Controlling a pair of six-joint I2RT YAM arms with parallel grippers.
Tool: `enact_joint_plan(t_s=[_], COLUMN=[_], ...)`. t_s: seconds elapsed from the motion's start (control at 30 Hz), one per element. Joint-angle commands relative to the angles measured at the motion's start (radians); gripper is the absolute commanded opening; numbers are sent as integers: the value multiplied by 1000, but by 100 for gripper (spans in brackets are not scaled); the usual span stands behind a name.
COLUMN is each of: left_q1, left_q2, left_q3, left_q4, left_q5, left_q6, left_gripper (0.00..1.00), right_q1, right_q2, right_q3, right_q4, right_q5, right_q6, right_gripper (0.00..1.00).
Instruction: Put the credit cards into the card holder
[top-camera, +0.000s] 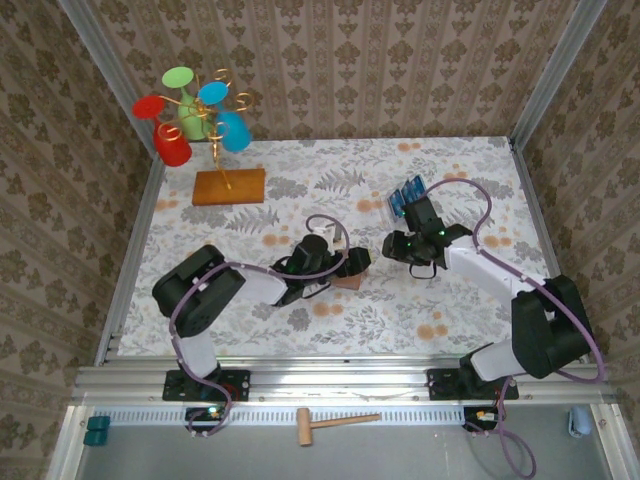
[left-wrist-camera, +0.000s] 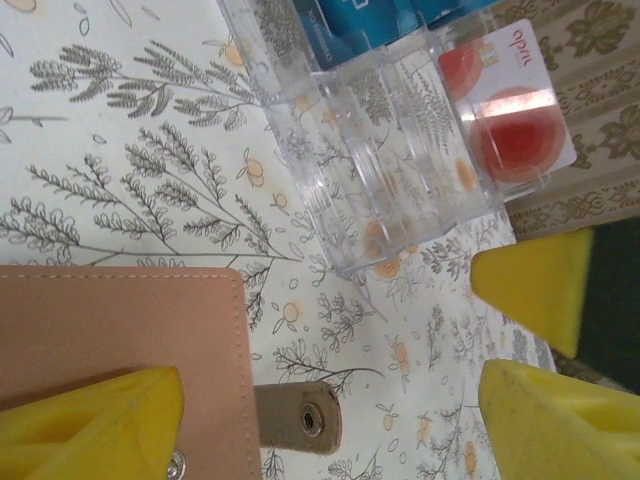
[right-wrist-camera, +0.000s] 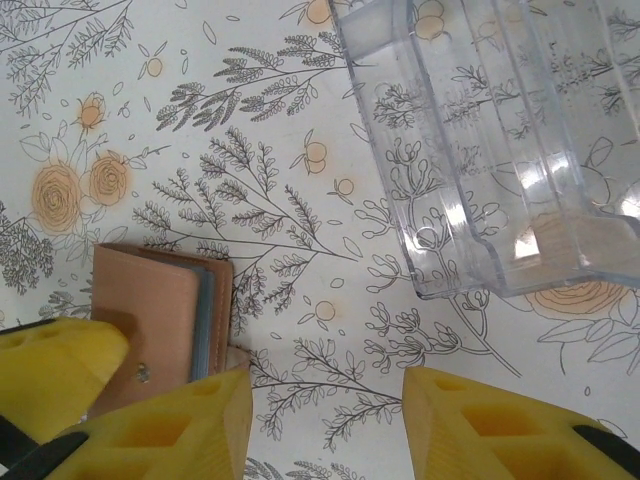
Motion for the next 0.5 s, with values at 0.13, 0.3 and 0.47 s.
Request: enact_joint_plan(t_s=[0.13, 0.3, 0.47], left_q1=[-19, -14, 6], left_q2=[-12, -62, -110], left_q3=[-12, 24, 82], left_q4=[-112, -187, -248], left_q5=[-129, -117, -89], left_q6=[8, 54, 67], left_gripper=[78, 79, 80], right_q1=[-10, -10, 4], right_q2=[-59, -70, -89], right_q3=[-21, -26, -56], right_q4=[-45, -33, 8], right_q5=[25, -17, -105], right_q6=[12, 9, 15], right_gripper=[43, 41, 35])
